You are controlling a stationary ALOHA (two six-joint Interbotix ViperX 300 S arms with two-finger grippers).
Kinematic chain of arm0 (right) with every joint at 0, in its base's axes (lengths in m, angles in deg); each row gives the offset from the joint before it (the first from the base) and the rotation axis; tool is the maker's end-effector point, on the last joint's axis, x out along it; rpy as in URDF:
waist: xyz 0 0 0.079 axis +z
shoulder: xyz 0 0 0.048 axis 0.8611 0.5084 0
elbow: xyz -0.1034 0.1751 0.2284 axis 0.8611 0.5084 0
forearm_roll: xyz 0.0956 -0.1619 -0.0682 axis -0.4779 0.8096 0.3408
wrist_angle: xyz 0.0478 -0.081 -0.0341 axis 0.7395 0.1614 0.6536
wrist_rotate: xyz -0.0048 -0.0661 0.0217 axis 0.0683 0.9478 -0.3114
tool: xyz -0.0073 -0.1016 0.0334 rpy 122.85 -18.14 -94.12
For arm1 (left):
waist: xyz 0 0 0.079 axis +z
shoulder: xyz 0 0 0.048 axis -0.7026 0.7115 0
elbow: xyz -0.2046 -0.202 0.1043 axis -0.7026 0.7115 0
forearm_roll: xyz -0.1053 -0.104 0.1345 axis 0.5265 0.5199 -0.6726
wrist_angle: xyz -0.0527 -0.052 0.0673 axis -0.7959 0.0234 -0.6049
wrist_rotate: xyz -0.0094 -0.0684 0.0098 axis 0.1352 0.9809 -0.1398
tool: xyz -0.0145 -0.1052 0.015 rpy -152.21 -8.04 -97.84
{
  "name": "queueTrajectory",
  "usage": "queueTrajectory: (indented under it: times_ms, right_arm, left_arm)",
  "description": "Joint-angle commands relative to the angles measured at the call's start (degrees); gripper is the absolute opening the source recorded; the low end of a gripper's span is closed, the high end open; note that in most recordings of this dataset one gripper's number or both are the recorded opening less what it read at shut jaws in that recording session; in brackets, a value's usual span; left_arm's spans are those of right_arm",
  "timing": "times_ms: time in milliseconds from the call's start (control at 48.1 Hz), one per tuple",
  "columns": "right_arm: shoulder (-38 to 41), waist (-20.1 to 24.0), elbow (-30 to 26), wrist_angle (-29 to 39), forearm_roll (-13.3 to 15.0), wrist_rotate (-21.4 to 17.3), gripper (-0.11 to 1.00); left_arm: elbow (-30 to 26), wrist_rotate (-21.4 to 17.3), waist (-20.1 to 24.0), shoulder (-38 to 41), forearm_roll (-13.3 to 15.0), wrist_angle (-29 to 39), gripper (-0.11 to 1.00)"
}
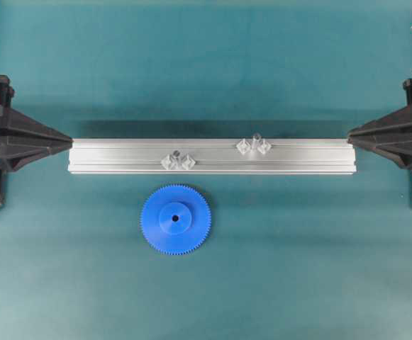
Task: Find the location of the shaft and insert the large gear.
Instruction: 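Move the left gripper toward the large blue gear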
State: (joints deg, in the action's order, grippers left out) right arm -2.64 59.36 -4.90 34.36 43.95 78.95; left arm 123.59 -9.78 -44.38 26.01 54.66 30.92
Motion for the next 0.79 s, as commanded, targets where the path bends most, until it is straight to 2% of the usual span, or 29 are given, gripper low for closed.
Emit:
queueTrajectory:
  times_ms: [0, 62, 125, 270, 416, 499, 624, 770]
  right_arm:
    - [0.7, 0.1, -0.8, -0.3, -0.2, 0.3, 0.16]
    - [0.5, 0.1, -0.6, 1.2, -0.8, 0.1, 0.17]
    - [0.5, 0.1, -0.5, 3.5, -1.4, -0.3, 0.09]
    - [0.8, -0.2, -2.0, 9.9, -1.4, -1.0, 0.01]
    - [1.4, -2.2, -2.8, 17.4, -1.5, -1.1, 0.01]
    - [1.4, -2.9, -2.8, 20.7, -1.4, -1.1, 0.01]
    - [1.5, -3.7, -3.1, 24.4, -1.5, -1.1, 0.01]
    - [1.4, -4.7, -3.3, 28.1, -1.4, -1.2, 0.01]
  left_arm:
    - [-2.2, 0.6, -0.8, 1.6, -0.7, 0.4, 0.11]
    - [-3.2, 0.7, -1.0, 2.9, -0.7, 1.7, 0.06]
    - [-4.0, 0.8, -1.3, 4.4, -0.7, 3.1, -0.01]
    - [-7.6, 0.9, -3.3, 9.8, -0.7, 7.8, -0.01]
    - [-10.7, 1.3, -5.2, 16.3, -0.7, 11.7, -0.01]
    - [-12.9, 2.8, -5.9, 20.8, -0.7, 13.2, -0.01]
    - [-16.1, 5.0, -6.6, 27.0, -0.7, 16.8, -0.01]
    - [-21.0, 5.4, -8.5, 34.2, -0.7, 21.5, -0.01]
